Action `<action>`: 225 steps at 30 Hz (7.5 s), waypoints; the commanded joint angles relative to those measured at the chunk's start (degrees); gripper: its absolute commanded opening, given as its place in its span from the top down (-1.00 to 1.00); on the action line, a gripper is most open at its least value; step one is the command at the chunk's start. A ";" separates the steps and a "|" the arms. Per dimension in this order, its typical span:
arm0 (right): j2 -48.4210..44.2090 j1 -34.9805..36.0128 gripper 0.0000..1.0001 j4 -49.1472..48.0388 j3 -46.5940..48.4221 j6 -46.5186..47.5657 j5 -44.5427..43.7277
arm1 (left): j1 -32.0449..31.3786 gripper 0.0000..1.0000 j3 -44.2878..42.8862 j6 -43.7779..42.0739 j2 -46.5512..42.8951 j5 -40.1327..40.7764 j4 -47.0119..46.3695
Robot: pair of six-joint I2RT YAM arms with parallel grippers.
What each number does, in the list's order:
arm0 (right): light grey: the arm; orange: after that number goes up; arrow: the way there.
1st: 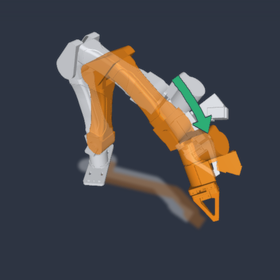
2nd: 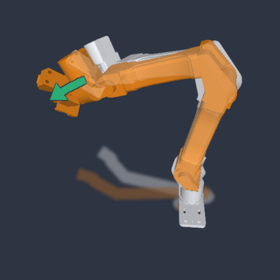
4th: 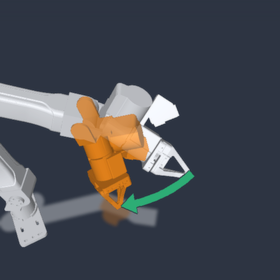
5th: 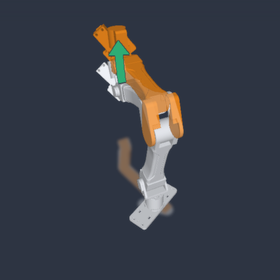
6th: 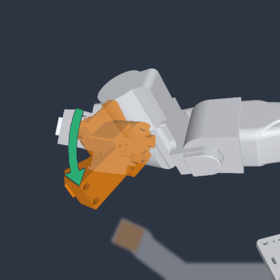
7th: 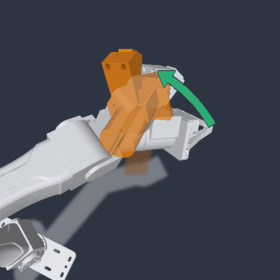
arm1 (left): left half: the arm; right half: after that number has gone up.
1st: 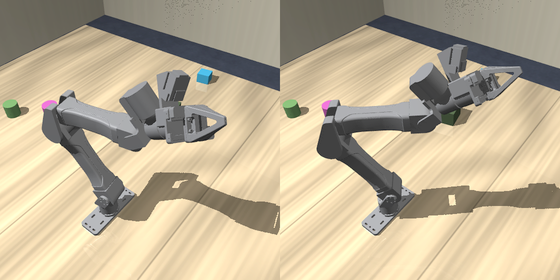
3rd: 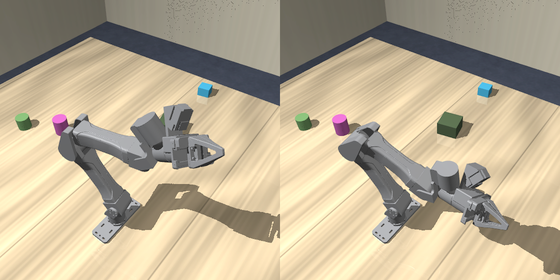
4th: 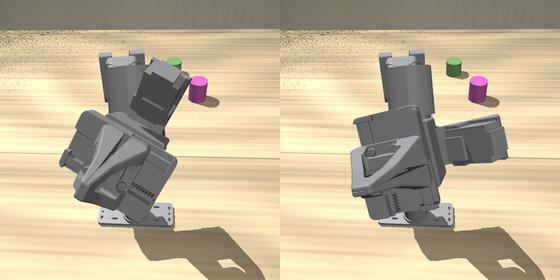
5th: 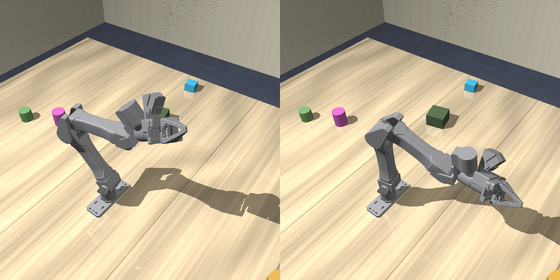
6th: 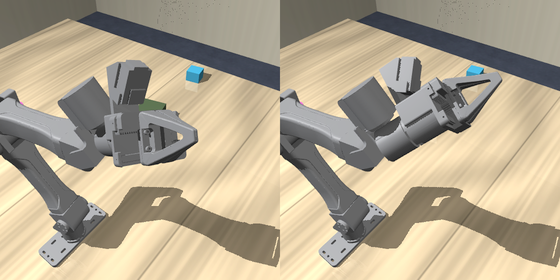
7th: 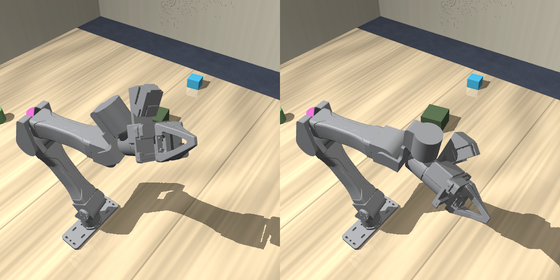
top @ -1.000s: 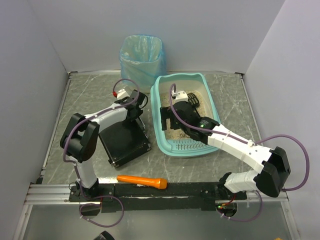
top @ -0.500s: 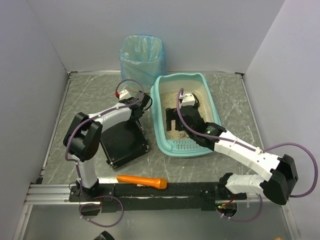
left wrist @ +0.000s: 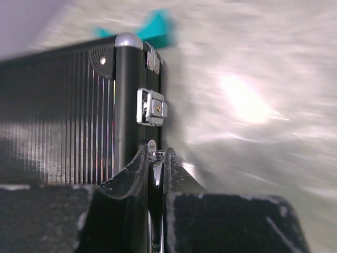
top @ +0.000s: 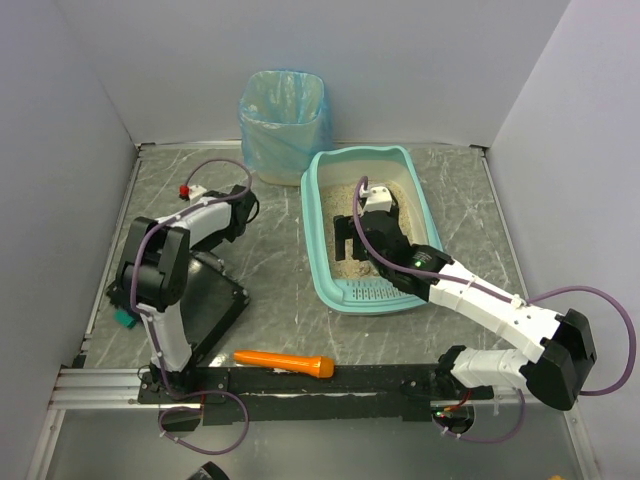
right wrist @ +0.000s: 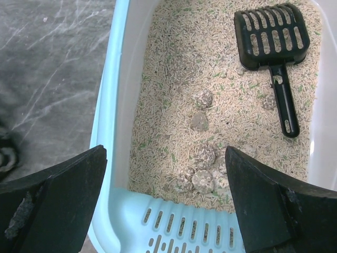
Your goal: Clean the litter box
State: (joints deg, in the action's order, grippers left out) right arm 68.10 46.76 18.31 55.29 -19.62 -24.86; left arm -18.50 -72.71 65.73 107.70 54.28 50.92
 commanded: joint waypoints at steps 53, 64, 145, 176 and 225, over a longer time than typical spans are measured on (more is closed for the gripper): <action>23.74 7.20 -0.97 11.22 12.92 -7.18 -4.05 | -13.31 -0.99 13.29 -15.55 -36.51 -40.93 -25.96; 17.52 -1.05 -0.57 10.70 3.61 -14.65 -3.09 | -7.00 -0.99 0.74 -17.13 -32.47 -34.75 -23.40; -2.98 -9.76 -1.00 3.67 -6.42 12.05 24.51 | -4.35 0.98 3.90 -15.55 -44.88 -27.04 -13.04; 2.84 8.17 -0.65 12.36 -1.86 -18.79 32.46 | -4.35 0.98 -1.12 -15.64 -33.35 -14.46 -18.23; 36.85 -27.51 -0.15 20.11 16.08 17.51 17.12 | -4.53 -0.94 10.04 -28.65 -56.99 -34.86 -32.11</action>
State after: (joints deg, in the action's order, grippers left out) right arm 105.21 20.16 41.78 72.29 0.64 -9.37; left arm -22.85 -62.00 36.84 51.35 20.18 19.77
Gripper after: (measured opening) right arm 0.610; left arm 0.972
